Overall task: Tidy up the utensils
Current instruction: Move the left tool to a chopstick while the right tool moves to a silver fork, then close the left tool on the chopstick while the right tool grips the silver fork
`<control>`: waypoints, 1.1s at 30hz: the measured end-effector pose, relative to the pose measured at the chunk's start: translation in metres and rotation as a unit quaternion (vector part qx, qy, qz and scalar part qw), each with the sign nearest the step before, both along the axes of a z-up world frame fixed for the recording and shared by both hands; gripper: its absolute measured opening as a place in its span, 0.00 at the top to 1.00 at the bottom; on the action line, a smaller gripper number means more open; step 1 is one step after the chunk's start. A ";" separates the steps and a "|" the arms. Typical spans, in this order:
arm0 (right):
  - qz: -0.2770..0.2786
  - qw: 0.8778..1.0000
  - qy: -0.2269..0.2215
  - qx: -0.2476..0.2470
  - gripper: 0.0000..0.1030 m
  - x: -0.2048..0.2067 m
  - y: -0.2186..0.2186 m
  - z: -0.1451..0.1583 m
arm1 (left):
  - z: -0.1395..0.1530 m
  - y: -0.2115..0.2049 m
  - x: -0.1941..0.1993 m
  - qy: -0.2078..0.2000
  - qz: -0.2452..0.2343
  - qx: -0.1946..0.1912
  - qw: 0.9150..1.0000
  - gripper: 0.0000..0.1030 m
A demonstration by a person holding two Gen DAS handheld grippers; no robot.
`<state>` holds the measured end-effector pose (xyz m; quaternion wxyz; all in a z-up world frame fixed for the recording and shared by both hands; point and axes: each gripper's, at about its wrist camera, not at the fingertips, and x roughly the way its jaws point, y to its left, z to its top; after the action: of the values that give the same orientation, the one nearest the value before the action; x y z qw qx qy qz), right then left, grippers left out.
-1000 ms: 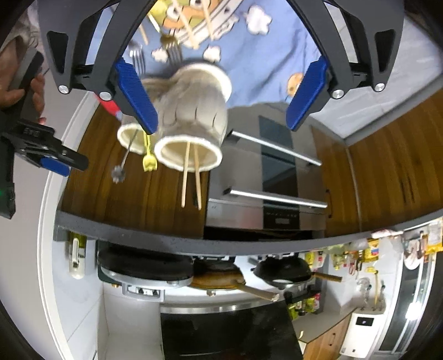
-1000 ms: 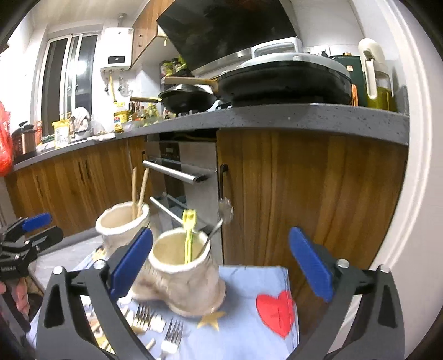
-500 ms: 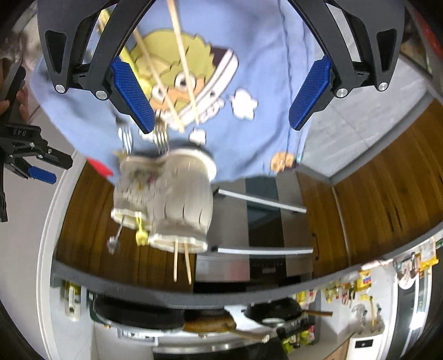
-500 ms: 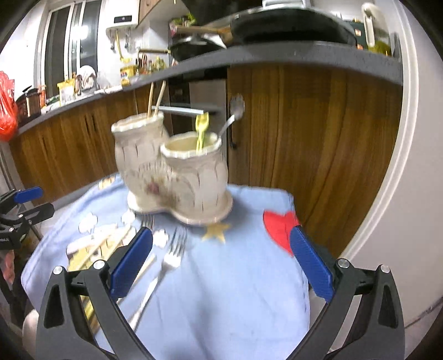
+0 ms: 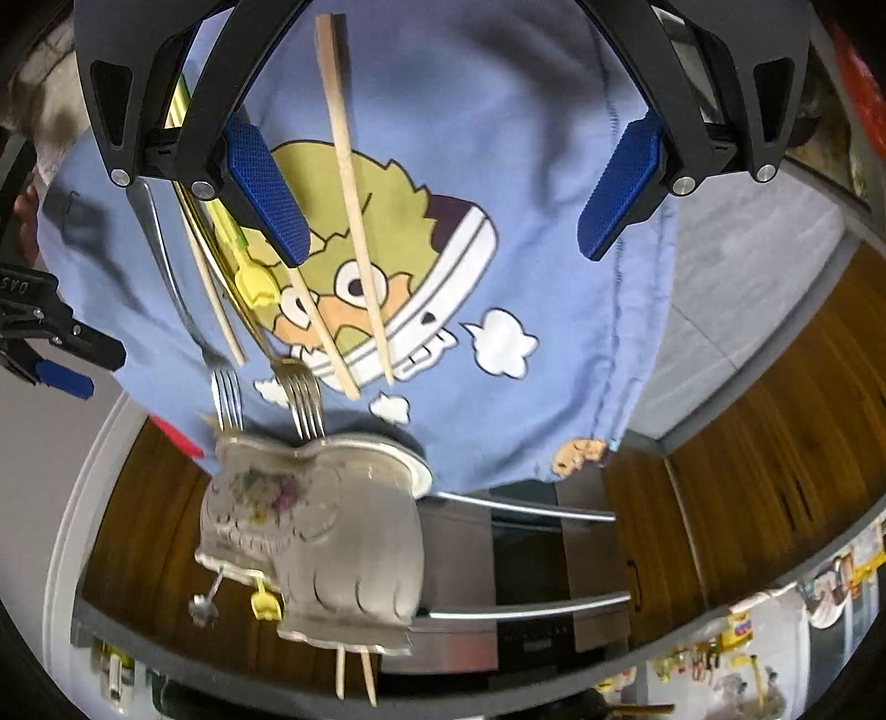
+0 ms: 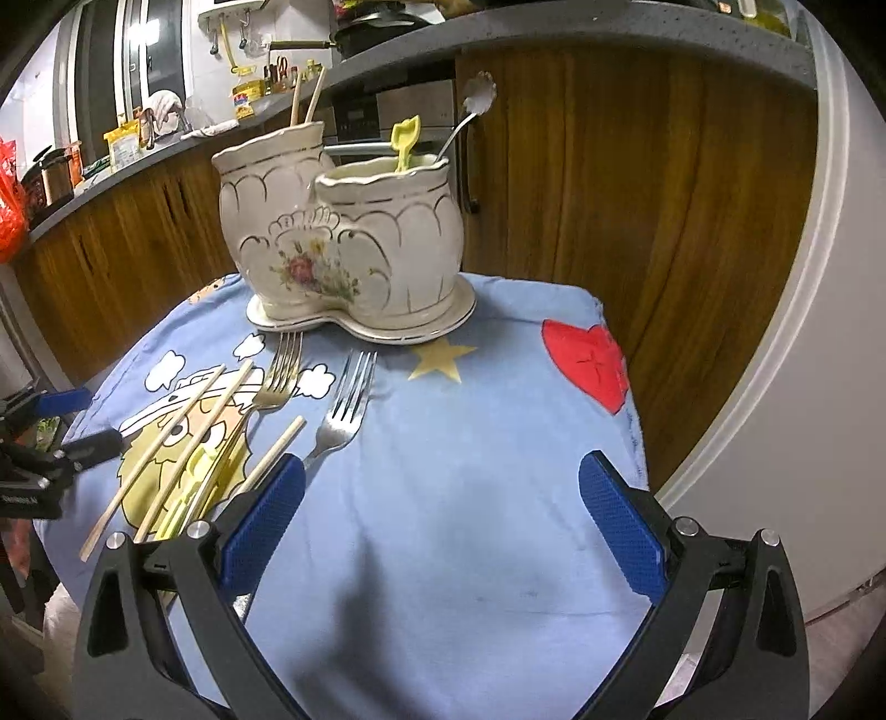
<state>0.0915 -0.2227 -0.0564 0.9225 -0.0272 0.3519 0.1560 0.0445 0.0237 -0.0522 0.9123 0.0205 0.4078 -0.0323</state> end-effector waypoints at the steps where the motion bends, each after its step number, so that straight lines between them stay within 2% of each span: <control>1: 0.001 1.000 0.001 0.000 0.05 0.002 0.001 -0.001 | -0.001 -0.003 0.001 0.001 -0.001 0.006 1.000 0.06; 6: 0.012 1.000 0.013 0.001 0.05 0.019 0.008 -0.003 | -0.003 -0.017 0.004 0.004 -0.021 0.020 1.000 0.12; 8: 0.022 0.999 0.028 0.009 0.05 0.030 0.012 -0.005 | -0.005 -0.021 0.006 0.015 -0.031 0.021 0.999 0.29; 13: 0.043 0.997 0.055 0.019 0.26 0.049 0.022 -0.010 | -0.009 -0.030 0.007 0.030 -0.048 0.021 0.998 0.53; 14: 0.051 0.996 0.066 0.024 0.34 0.054 0.026 -0.012 | -0.010 -0.032 0.008 0.037 -0.052 0.023 0.998 0.61; 15: 0.056 0.995 0.073 0.026 0.41 0.058 0.028 -0.013 | -0.012 -0.033 0.010 0.041 -0.053 0.023 0.997 0.66; 16: 0.059 0.995 0.080 0.024 0.44 0.061 0.031 -0.015 | -0.013 -0.033 0.011 0.043 -0.054 0.022 0.997 0.69; 18: 0.066 0.994 0.087 0.021 0.55 0.066 0.036 -0.017 | -0.013 -0.034 0.012 0.042 -0.057 0.023 0.997 0.72; 20: 0.073 0.993 0.090 0.021 0.63 0.070 0.041 -0.018 | -0.012 -0.036 0.015 0.042 -0.057 0.024 0.997 0.77; 24: 0.080 0.992 0.096 0.031 0.67 0.077 0.046 -0.018 | -0.012 -0.037 0.023 0.040 -0.056 0.022 0.997 0.77; 27: 0.090 0.991 0.096 0.038 0.80 0.076 0.048 -0.017 | -0.012 -0.038 0.029 0.039 -0.053 0.024 0.998 0.82; 28: 0.088 0.992 0.090 0.033 0.82 0.073 0.048 -0.015 | -0.012 -0.038 0.030 0.038 -0.052 0.028 0.998 0.88; 29: 0.089 0.992 0.086 0.033 0.88 0.072 0.048 -0.014 | -0.012 -0.037 0.031 0.037 -0.050 0.030 0.998 0.92; 30: 0.091 0.992 0.083 0.035 0.93 0.069 0.048 -0.012 | -0.012 -0.036 0.032 0.037 -0.050 0.028 0.998 0.92; 33: 0.086 0.992 0.078 0.040 0.97 0.062 0.042 -0.007 | -0.012 -0.035 0.033 0.037 -0.052 0.026 0.998 0.94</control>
<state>0.1533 -0.1806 -0.0633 0.8758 -0.0080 0.4125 0.2505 0.0772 -0.0110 -0.0637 0.8928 0.0641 0.4402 -0.0703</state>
